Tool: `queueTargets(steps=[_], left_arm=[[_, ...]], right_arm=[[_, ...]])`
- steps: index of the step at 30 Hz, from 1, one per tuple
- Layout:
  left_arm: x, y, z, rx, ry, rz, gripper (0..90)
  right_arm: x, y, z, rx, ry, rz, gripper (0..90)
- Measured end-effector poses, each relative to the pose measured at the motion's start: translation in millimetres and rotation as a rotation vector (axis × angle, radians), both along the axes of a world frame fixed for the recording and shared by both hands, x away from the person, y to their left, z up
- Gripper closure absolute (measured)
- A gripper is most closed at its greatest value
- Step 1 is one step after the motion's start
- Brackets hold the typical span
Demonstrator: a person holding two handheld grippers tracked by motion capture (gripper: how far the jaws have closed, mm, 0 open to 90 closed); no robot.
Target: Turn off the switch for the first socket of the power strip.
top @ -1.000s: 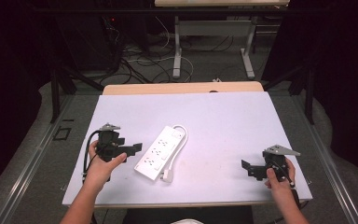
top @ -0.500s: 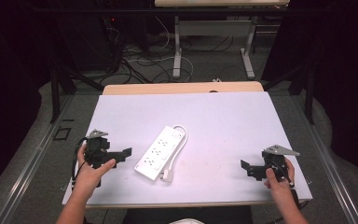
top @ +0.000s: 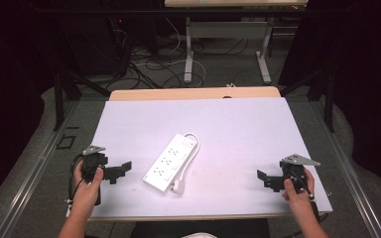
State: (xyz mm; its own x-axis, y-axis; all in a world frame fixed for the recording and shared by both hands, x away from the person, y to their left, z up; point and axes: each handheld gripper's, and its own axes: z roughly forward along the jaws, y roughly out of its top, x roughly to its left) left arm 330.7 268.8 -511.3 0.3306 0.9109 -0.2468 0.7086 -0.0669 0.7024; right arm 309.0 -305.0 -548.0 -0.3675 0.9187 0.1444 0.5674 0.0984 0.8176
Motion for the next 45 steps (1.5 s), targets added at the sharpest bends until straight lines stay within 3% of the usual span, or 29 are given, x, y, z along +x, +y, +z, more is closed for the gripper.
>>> queueTargets(steps=[8, 13, 18, 21, 25, 30, 33, 37, 39, 40, 45], left_arm=[[-2.2, 17.0, -12.8, -0.012, -0.021, 0.051, 0.3], [-1.0, 23.4, -18.6, -0.019, -0.023, 0.054, 0.3], [0.2, 27.1, -23.7, 0.011, -0.019, 0.059, 0.4], [1.1, 29.4, -27.2, 0.0, -0.026, 0.071, 0.4], [2.5, 34.1, -29.9, 0.016, -0.018, 0.069, 0.4], [5.0, 36.5, -35.3, 0.014, -0.011, 0.092, 0.4], [6.1, 37.8, -36.0, 0.023, 0.01, 0.08, 0.4], [6.6, 35.4, -38.3, 0.027, -0.001, 0.082, 0.5], [6.4, 36.2, -36.9, 0.037, 0.019, 0.066, 0.5], [6.6, 34.8, -38.5, 0.031, 0.0, 0.079, 0.5], [7.6, 33.7, -39.4, 0.033, 0.0, 0.08, 0.5]], right_arm=[[-1.3, 0.3, 1.3, 0.002, 0.004, -0.003, 1.0], [0.2, -0.1, -0.2, -0.001, 0.007, -0.005, 1.0], [0.4, 0.5, -0.1, 0.003, 0.012, -0.007, 1.0], [0.5, 0.0, -0.1, 0.0, 0.015, 0.003, 1.0], [0.7, 0.5, -0.4, 0.004, 0.017, 0.002, 1.0], [1.0, 0.5, -0.5, 0.007, 0.019, 0.001, 1.0], [1.0, 0.2, -0.3, 0.006, 0.019, 0.002, 1.0], [1.6, -1.0, -0.5, -0.002, 0.01, -0.001, 1.0], [1.8, -1.6, -0.6, -0.003, 0.01, 0.002, 1.0], [2.0, -1.1, -0.7, 0.002, 0.011, -0.003, 1.0], [2.7, -1.0, -1.0, 0.003, 0.019, 0.009, 1.0]])
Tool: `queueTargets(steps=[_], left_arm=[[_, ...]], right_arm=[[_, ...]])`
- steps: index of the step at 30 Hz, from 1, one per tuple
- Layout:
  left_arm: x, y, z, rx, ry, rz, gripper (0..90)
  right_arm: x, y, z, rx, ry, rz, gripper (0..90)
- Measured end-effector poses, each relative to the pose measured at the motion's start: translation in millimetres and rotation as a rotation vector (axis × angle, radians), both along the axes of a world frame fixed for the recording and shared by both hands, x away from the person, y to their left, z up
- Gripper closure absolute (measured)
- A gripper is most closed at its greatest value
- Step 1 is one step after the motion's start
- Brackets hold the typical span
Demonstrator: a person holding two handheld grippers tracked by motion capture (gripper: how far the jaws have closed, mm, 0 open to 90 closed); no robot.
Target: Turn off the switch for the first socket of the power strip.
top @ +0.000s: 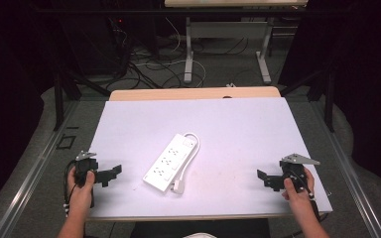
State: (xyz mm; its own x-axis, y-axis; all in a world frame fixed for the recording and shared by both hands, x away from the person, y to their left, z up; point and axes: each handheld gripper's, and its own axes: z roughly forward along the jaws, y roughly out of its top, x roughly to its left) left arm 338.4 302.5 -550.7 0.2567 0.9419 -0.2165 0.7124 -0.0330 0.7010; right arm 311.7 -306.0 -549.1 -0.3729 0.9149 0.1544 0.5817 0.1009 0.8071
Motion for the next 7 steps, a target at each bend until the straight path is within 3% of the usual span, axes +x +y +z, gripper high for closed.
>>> queueTargets(steps=[7], left_arm=[[-1.6, -0.5, 1.3, 0.009, -0.002, -0.004, 0.5]], right_arm=[[0.7, -0.3, 0.2, -0.004, -0.003, 0.003, 1.0]])
